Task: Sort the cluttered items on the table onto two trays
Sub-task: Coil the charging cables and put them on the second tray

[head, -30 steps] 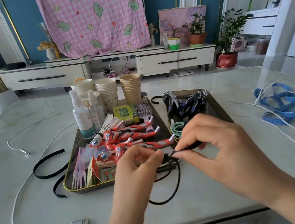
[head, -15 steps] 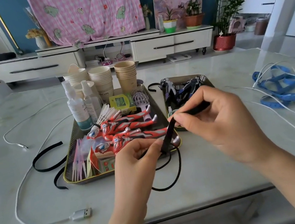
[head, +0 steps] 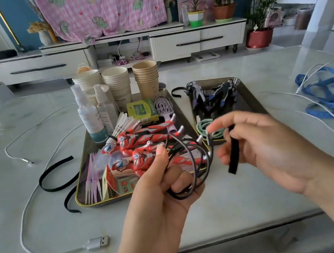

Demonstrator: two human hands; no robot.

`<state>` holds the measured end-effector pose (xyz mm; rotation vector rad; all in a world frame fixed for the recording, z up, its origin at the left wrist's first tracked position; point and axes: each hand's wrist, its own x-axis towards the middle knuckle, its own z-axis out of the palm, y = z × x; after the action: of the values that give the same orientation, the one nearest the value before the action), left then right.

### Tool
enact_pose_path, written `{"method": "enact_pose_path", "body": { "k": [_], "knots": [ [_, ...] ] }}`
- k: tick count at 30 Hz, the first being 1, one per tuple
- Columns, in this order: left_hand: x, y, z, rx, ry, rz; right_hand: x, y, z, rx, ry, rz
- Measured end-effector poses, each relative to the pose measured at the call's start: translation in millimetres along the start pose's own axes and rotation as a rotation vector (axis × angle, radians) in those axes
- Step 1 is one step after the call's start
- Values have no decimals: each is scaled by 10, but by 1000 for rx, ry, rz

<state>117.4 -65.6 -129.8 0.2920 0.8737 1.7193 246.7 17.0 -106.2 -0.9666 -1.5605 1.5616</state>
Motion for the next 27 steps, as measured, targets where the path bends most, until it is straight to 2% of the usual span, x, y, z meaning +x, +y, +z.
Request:
{"method": "enact_pose_path", "body": {
  "k": [4,8,12,15,19,21,24,27],
  "knots": [
    [20,12,8,-185,-38,-4,32,119,51,-141,53,101],
    [40,16,-2,-274,-75,20,43,146,93,-84,78,201],
    [61,-19,-1,-219,-50,44,-27,96,157,143,-146,288],
    [89,-93,-26,-53,11,79,-78,107,225,189,-145,226],
    [110,-164,-55,129,102,154,-95,238,319,1,-22,106],
    [125,-174,-85,226,147,248,-101,283,351,-26,59,34],
    [133,-187,-73,210,195,341,-136,284,368,84,105,-42],
    [124,-199,-40,171,321,384,-203,227,424,220,10,-120]
  ]
}}
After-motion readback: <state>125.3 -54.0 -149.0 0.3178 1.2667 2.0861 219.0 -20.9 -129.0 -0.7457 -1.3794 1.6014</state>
